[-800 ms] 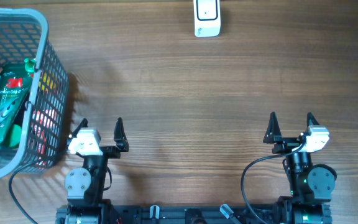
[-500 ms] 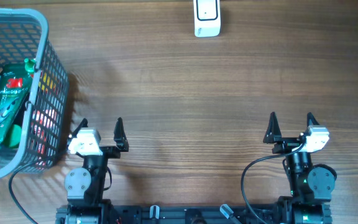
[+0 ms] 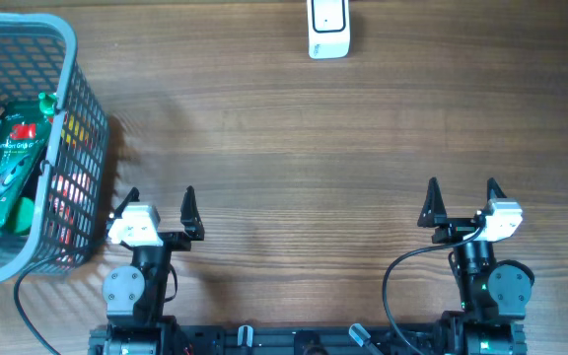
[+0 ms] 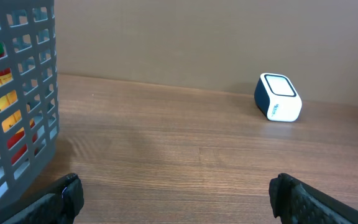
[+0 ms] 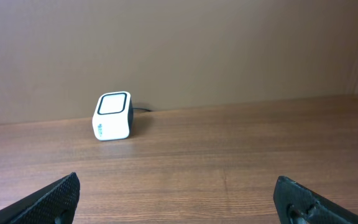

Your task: Scan the item barcode

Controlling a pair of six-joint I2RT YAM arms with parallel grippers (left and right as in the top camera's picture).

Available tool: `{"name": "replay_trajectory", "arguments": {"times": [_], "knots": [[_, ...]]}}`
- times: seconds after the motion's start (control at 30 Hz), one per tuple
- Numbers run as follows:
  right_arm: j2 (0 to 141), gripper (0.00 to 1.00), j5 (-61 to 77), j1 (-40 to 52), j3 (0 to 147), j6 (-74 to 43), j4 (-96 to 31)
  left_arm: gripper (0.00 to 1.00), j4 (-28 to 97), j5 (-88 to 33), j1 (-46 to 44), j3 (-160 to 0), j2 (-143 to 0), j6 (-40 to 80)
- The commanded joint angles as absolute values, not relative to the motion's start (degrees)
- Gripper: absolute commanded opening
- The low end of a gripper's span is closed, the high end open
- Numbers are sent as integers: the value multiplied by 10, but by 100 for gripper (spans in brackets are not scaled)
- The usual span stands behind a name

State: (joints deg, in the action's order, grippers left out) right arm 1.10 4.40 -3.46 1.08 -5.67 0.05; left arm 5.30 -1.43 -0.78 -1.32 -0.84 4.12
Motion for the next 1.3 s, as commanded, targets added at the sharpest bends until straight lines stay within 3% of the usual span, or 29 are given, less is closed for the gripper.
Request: {"name": "replay_trajectory", "arguments": {"times": [0.0, 1.03, 1.27], "knots": [[8, 100, 36, -36, 3, -46, 1, 100, 51, -19, -5, -8, -9, 38], [8, 100, 36, -36, 3, -46, 1, 100, 48, -24, -5, -8, -9, 39], [8, 100, 36, -36, 3, -46, 1, 100, -5, -56, -5, -15, -9, 39]]}}
